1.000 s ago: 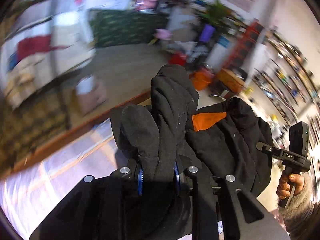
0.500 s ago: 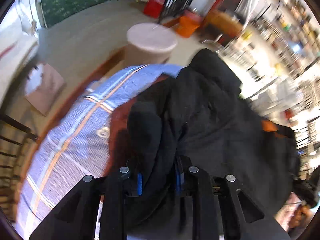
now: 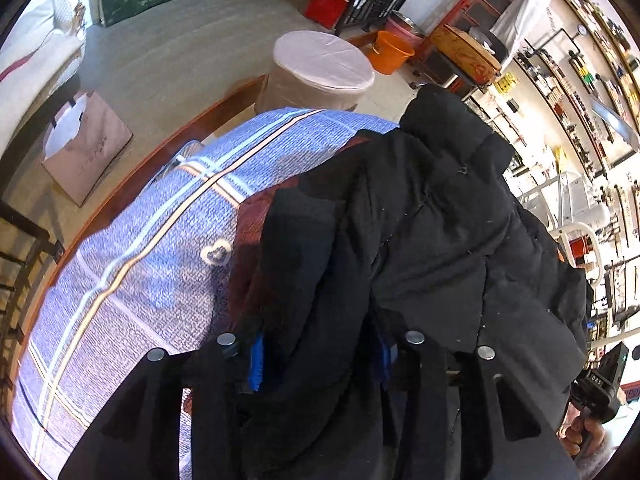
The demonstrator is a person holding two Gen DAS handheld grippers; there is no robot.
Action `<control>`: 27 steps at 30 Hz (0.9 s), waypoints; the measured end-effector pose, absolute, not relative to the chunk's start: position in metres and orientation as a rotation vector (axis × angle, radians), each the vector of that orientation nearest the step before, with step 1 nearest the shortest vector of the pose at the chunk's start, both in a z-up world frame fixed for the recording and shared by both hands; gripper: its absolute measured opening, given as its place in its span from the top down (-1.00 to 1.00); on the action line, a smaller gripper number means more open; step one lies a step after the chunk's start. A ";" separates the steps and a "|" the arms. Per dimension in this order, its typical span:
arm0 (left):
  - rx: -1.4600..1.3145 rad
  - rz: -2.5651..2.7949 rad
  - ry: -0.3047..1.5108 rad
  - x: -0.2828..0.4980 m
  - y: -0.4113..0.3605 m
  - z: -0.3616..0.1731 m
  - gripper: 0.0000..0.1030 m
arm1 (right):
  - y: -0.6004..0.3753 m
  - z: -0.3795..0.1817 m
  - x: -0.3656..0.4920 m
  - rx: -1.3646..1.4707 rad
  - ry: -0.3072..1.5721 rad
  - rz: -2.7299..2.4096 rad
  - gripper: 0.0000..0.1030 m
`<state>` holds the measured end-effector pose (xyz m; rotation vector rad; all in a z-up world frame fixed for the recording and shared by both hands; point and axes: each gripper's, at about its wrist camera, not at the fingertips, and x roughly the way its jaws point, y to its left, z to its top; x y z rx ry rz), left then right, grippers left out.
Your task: Fold large clothes
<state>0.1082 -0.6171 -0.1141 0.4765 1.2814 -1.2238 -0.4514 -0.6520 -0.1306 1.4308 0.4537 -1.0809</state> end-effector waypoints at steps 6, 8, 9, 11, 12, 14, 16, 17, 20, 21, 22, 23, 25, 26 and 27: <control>0.457 -1.183 1.272 0.104 -0.606 -0.112 0.18 | -0.660 -0.131 -0.449 1.443 0.465 -1.093 0.43; 0.464 -1.164 1.274 0.104 -0.603 -0.110 0.15 | -0.660 -0.131 -0.448 1.452 0.465 -1.094 0.38; 0.461 -1.151 1.279 0.105 -0.601 -0.110 0.07 | -0.662 -0.132 -0.447 1.456 0.465 -1.096 0.35; 0.464 -1.099 1.274 0.106 -0.596 -0.104 -0.15 | -0.660 -0.129 -0.451 1.473 0.448 -1.105 0.20; 0.461 -1.083 1.264 0.105 -0.593 -0.097 -0.21 | -0.663 -0.128 -0.452 1.485 0.443 -1.111 0.12; 0.430 -1.064 1.227 0.106 -0.583 -0.077 -0.23 | -0.661 -0.123 -0.457 1.508 0.444 -1.140 -0.10; 0.442 -0.985 1.157 0.106 -0.567 -0.058 -0.52 | -0.660 -0.112 -0.458 1.500 0.448 -1.157 -0.13; 0.442 -0.961 1.126 0.103 -0.560 -0.048 -0.59 | -0.659 -0.101 -0.457 1.472 0.468 -1.169 -0.15; 0.472 -0.961 1.033 0.085 -0.537 -0.020 -0.73 | -0.653 -0.071 -0.446 1.340 0.571 -1.245 -0.26; 0.511 -0.975 1.006 0.074 -0.532 -0.013 -0.75 | -0.650 -0.056 -0.440 1.265 0.614 -1.289 -0.26; 0.560 -0.988 0.979 0.061 -0.528 -0.006 -0.79 | -0.646 -0.038 -0.432 1.166 0.646 -1.347 -0.26; 0.603 -1.003 0.957 0.050 -0.524 -0.001 -0.81 | -0.641 -0.024 -0.427 1.087 0.651 -1.396 -0.27; 0.654 -1.036 0.904 0.028 -0.515 0.010 -0.88 | -0.628 0.009 -0.416 0.923 0.610 -1.469 -0.70; 0.657 -1.054 0.881 0.018 -0.511 0.016 -0.88 | -0.619 0.029 -0.407 0.842 0.573 -1.466 -0.89; 0.655 -1.079 0.863 0.008 -0.506 0.022 -0.88 | -0.613 0.043 -0.398 0.786 0.556 -1.441 -0.89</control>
